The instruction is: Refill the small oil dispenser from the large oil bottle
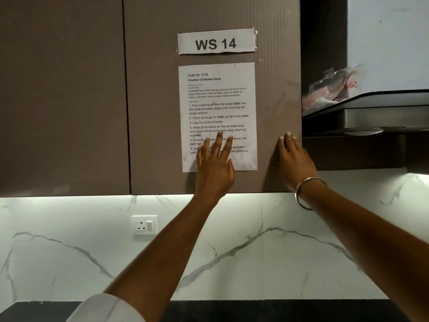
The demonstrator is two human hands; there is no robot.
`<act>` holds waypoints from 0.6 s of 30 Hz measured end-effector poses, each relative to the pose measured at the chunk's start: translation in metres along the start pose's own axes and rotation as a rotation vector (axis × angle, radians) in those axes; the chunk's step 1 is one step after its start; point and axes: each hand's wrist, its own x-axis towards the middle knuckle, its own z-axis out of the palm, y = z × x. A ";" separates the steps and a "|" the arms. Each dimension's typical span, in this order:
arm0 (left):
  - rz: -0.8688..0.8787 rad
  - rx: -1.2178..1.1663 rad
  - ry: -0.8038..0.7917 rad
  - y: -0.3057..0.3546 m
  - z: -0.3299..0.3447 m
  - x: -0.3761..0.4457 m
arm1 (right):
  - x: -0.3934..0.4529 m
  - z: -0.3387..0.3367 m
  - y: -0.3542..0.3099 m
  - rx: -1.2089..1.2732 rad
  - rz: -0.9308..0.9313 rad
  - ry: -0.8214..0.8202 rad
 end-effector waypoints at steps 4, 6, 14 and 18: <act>0.011 -0.010 -0.012 -0.006 0.001 0.002 | 0.005 0.007 -0.006 0.068 0.044 -0.044; 0.008 -0.013 -0.023 -0.009 0.000 0.003 | 0.004 0.004 -0.006 0.085 0.042 -0.064; 0.016 -0.010 -0.024 -0.014 -0.010 -0.001 | -0.006 -0.026 -0.021 0.097 -0.019 -0.033; 0.006 0.004 0.006 -0.012 -0.018 -0.002 | -0.009 -0.040 -0.037 0.164 -0.059 0.097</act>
